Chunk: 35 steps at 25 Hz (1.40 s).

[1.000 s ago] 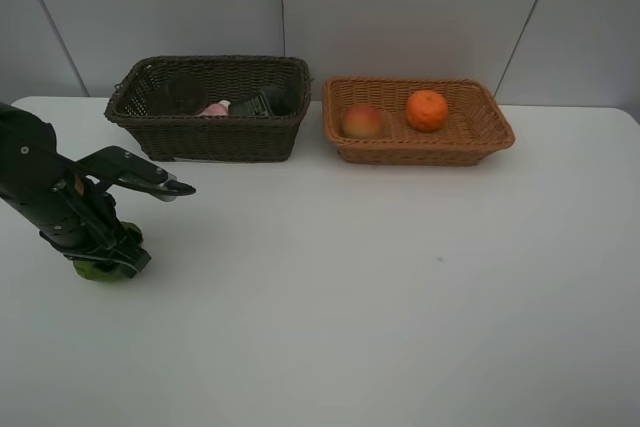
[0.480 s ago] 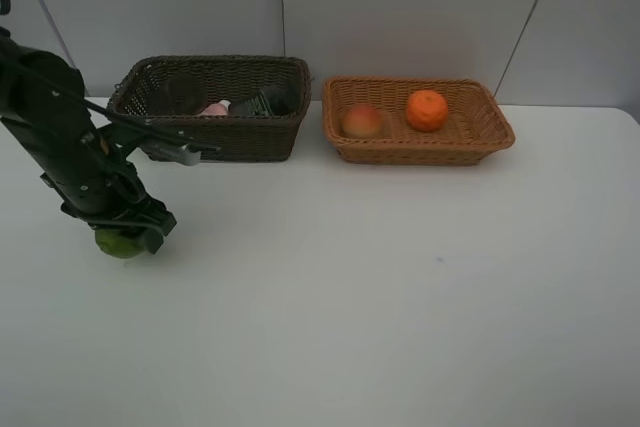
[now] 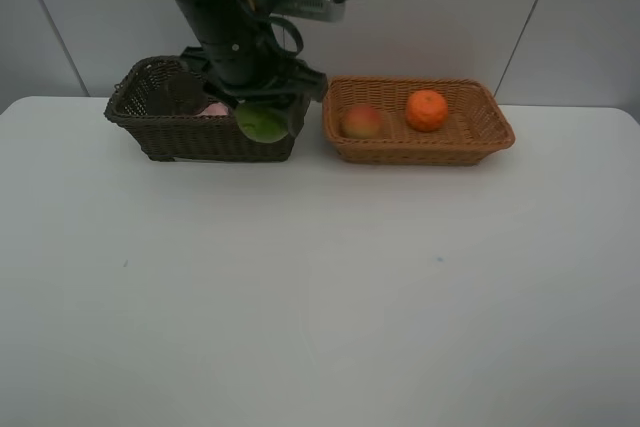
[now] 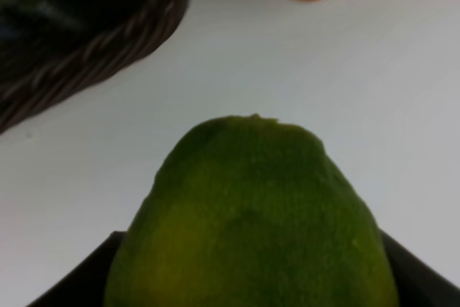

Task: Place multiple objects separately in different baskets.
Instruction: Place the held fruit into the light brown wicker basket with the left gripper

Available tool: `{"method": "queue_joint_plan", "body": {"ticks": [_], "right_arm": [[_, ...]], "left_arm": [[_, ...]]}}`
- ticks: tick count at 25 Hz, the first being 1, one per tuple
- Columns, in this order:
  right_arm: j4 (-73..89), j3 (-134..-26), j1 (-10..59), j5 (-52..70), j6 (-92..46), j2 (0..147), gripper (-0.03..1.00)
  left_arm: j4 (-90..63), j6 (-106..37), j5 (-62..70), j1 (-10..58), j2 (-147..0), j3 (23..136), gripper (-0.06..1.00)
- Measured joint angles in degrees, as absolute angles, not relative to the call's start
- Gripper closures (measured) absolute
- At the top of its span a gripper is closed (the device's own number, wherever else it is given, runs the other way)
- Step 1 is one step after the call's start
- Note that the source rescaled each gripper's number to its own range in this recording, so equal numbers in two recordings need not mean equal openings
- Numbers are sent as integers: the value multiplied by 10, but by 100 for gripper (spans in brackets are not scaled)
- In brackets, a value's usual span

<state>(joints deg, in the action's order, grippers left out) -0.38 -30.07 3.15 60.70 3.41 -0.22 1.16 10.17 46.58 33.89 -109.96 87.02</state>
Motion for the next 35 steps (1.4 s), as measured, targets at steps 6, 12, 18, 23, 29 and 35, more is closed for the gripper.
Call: {"method": "queue_joint_plan", "body": {"ticks": [6, 12, 18, 23, 29, 35], "right_arm": [[-4, -301, 32, 607, 34, -2, 5], [-4, -301, 32, 607, 34, -2, 5], [-4, -301, 32, 607, 34, -2, 5], [-4, -301, 32, 607, 34, -2, 5], [-4, -301, 32, 607, 34, -2, 5], [-4, -301, 32, 607, 34, -2, 5]], "left_arm": [[30, 110, 523, 384, -1219, 1089, 20], [83, 111, 464, 403, -1313, 1190, 20], [87, 111, 335, 412, -1356, 1192, 20], [88, 111, 268, 414, -1396, 1192, 20], [88, 112, 211, 414, -1435, 1192, 20], [88, 112, 204, 414, -1439, 1192, 20]]}}
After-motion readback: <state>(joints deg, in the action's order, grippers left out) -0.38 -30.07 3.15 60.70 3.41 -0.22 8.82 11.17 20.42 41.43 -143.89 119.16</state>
